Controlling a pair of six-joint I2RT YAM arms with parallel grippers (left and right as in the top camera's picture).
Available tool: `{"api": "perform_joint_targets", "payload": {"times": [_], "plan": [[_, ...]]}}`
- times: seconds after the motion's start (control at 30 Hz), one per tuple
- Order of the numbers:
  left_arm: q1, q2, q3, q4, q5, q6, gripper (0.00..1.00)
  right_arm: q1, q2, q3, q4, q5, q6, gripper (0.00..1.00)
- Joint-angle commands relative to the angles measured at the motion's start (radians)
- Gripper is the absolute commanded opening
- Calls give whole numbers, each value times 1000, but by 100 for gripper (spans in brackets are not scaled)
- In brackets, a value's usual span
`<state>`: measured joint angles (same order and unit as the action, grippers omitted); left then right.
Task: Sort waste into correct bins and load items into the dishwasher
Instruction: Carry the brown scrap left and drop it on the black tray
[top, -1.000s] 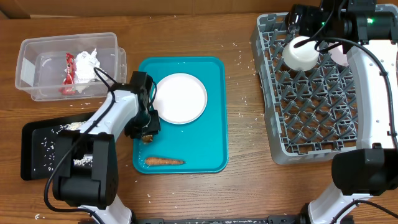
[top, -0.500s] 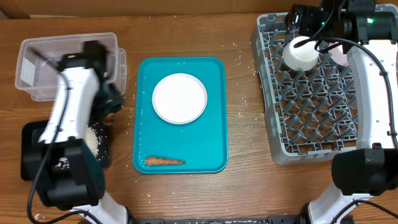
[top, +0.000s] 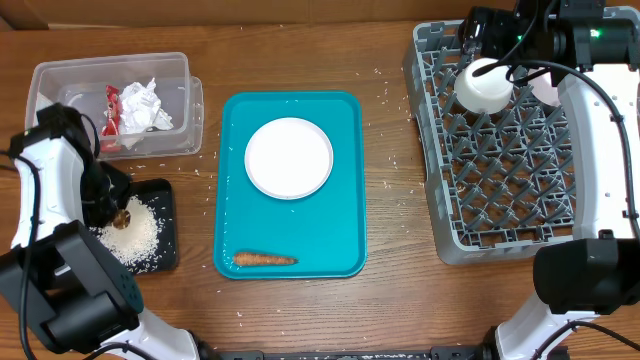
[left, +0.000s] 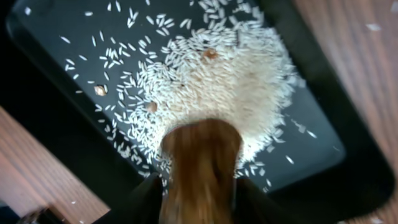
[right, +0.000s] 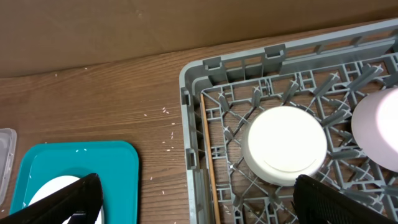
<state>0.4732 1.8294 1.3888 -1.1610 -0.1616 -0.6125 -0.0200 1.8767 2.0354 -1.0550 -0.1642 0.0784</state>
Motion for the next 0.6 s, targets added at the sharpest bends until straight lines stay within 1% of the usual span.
{"api": "perform_joint_targets", "payload": {"times": [0.0, 0.07, 0.2, 0.27, 0.37, 0.47, 0.57], "plan": [[16, 1, -61, 29, 5, -24, 42, -4, -1, -2, 6, 7, 5, 100], [16, 1, -75, 34, 4, -24, 44, -4, -1, -2, 6, 7, 5, 100], [16, 1, -77, 35, 18, -22, 45, -4, -1, -2, 6, 7, 5, 100], [16, 1, -74, 29, 53, -10, 45, -4, -1, -2, 6, 7, 5, 100], [13, -9, -63, 5, 150, 24, 44, -4, -1, -2, 6, 7, 5, 100], [-8, -54, -62, -5, 205, 45, 42, -4, -1, -2, 6, 7, 5, 100], [-60, -137, -62, -25, 217, 47, 42, -4, -1, -2, 6, 7, 5, 100]]}}
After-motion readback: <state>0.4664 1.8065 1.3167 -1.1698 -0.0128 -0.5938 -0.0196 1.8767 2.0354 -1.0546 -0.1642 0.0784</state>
